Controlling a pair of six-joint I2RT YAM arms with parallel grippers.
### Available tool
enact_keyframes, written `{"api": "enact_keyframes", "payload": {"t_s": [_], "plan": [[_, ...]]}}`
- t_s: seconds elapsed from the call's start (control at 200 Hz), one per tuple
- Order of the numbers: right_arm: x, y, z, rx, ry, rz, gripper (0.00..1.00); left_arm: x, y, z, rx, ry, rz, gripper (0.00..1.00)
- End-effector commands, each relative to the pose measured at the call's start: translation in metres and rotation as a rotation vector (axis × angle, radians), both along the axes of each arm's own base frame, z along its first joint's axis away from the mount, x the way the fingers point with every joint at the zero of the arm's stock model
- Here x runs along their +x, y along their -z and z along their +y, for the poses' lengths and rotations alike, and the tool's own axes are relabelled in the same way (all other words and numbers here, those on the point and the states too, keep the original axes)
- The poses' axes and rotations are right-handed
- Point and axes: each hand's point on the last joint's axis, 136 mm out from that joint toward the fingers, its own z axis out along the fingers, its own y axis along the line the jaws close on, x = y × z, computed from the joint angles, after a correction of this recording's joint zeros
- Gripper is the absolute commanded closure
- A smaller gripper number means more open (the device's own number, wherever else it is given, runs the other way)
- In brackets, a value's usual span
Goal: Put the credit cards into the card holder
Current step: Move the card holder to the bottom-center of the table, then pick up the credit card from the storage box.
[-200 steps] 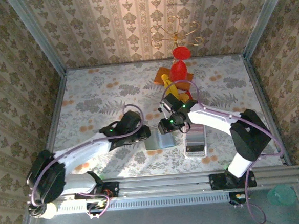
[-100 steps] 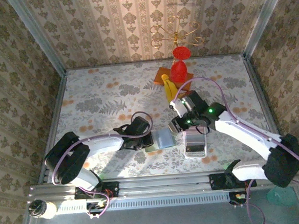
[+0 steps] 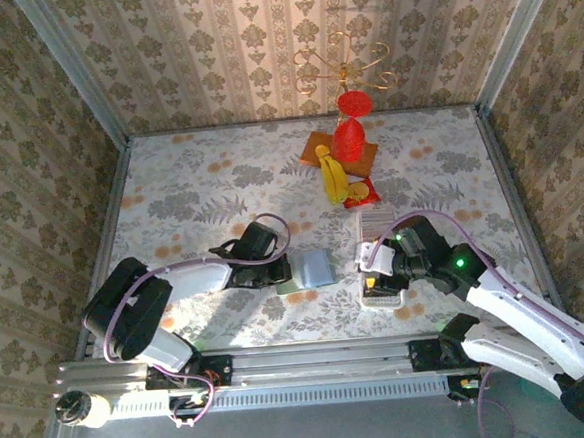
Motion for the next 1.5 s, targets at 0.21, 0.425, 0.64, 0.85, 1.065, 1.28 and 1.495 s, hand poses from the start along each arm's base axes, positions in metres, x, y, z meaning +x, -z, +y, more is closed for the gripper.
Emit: {"api": "enact_keyframes", "payload": {"t_s": [0.21,0.425,0.64,0.85,1.065,1.28,1.495], "plan": [[0.027,0.027,-0.023,-0.225,-0.046,-0.154,0.29,-0.006,0.01,0.036,0.133,0.037,0.021,0.9],[0.011,0.034,-0.018,-0.218,-0.139,-0.1,0.11,0.006,-0.024,0.022,0.049,0.02,-0.046,0.81],[-0.005,0.035,-0.017,-0.207,-0.192,-0.059,0.1,0.008,-0.046,0.018,-0.014,-0.02,-0.07,0.77],[0.0,0.045,-0.016,-0.237,-0.202,-0.074,0.1,0.0,-0.048,0.018,-0.035,-0.049,-0.07,0.87],[0.005,0.06,-0.016,-0.285,-0.241,-0.077,0.1,-0.012,-0.041,0.016,-0.051,-0.079,-0.052,0.96],[0.014,0.065,-0.012,-0.293,-0.242,-0.097,0.11,-0.021,-0.043,0.026,-0.087,-0.146,-0.072,0.99],[0.016,0.072,-0.017,-0.33,-0.244,-0.114,0.18,-0.026,-0.045,0.038,-0.106,-0.207,-0.086,1.0]]}}
